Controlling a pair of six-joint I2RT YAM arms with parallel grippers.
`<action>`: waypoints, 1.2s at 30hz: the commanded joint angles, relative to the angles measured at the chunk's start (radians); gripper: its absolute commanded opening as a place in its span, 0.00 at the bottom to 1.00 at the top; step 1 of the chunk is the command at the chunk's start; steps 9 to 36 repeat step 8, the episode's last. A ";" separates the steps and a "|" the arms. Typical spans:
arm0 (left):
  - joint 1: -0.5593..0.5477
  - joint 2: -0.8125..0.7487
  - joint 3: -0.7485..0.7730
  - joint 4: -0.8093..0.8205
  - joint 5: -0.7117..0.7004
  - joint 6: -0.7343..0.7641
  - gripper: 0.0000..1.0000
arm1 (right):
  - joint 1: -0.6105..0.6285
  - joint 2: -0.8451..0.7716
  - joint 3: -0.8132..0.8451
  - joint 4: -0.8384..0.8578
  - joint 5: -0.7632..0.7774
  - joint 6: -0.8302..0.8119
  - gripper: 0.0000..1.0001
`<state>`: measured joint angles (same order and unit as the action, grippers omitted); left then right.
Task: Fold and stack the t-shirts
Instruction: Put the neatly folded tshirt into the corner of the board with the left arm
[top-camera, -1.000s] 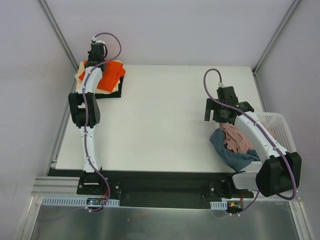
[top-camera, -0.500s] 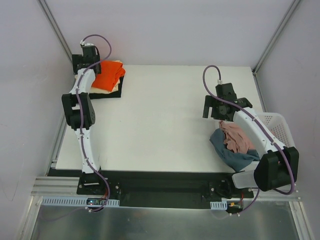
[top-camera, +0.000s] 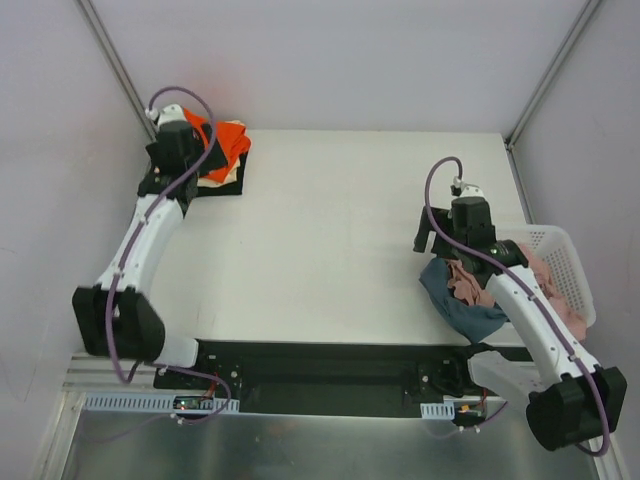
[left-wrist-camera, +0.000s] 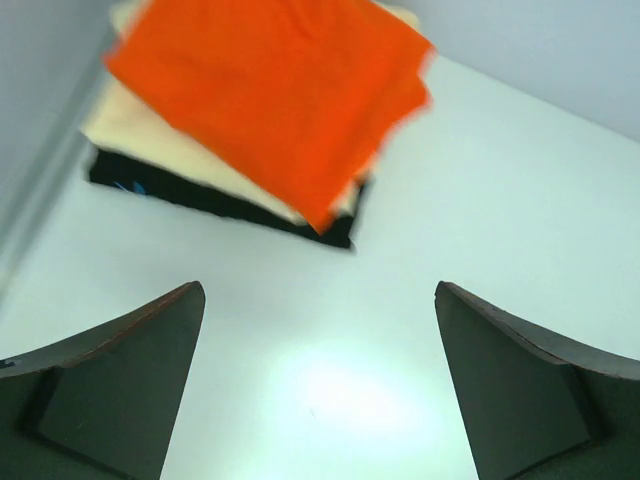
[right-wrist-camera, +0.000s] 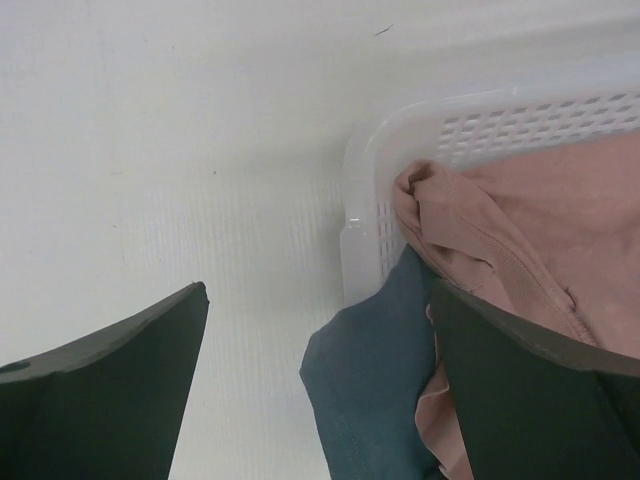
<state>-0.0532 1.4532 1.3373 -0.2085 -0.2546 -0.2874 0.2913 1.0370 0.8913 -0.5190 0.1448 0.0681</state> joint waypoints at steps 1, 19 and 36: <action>-0.144 -0.256 -0.320 -0.012 0.003 -0.218 0.99 | -0.004 -0.098 -0.081 0.093 0.018 0.019 0.97; -0.201 -0.730 -0.728 -0.019 -0.005 -0.298 0.99 | -0.004 -0.202 -0.227 0.190 0.059 -0.010 0.97; -0.201 -0.730 -0.728 -0.019 -0.005 -0.298 0.99 | -0.004 -0.202 -0.227 0.190 0.059 -0.010 0.97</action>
